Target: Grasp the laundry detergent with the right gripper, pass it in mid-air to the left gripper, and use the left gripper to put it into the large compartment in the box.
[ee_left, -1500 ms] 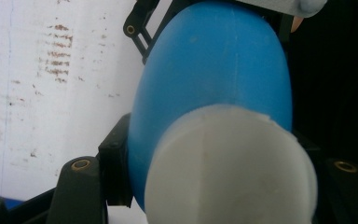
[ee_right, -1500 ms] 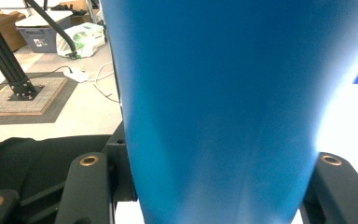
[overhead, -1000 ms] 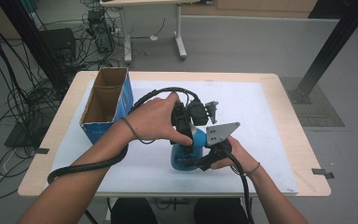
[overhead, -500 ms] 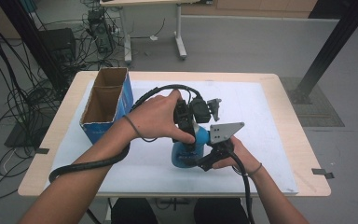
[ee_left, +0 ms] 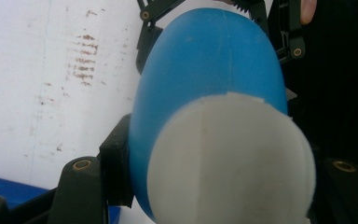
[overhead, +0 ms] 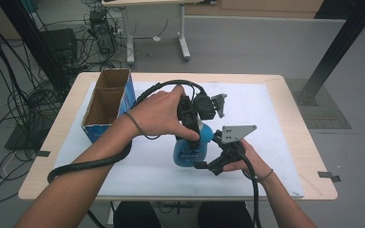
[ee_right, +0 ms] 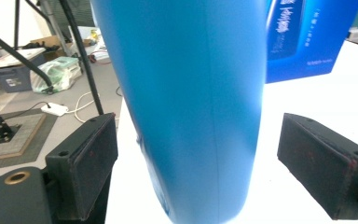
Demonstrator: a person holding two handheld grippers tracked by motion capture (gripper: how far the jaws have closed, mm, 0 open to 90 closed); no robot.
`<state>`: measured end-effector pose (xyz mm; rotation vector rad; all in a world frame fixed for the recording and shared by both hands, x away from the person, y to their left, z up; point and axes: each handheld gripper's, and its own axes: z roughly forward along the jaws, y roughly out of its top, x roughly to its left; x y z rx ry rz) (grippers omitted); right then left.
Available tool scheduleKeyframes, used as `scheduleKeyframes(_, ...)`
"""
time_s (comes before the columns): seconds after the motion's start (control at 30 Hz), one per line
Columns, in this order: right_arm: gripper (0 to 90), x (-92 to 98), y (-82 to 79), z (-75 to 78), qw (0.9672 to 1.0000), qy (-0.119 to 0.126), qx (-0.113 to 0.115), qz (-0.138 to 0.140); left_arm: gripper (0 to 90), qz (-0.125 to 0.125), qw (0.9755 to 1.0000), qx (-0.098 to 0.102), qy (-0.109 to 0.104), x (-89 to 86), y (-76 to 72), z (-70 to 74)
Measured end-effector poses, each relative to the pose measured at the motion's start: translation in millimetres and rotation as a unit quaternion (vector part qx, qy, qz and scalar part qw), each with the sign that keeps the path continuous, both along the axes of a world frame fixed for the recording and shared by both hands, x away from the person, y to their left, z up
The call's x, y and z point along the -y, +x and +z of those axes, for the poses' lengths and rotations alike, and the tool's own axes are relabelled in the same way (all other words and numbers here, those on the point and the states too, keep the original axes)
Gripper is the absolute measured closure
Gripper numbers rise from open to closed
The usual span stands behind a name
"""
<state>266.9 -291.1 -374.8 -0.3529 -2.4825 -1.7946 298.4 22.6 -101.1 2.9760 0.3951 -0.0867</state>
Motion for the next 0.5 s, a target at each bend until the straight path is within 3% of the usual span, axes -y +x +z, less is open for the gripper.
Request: scheduleKeyframes(0.5, 14.0, 9.7, -5.6, -10.0, 0.9996, -0.002, -0.011, -0.024, 37.6, 0.014, 0.9998, 0.006, 0.012, 1.4, 5.5, 38.3)
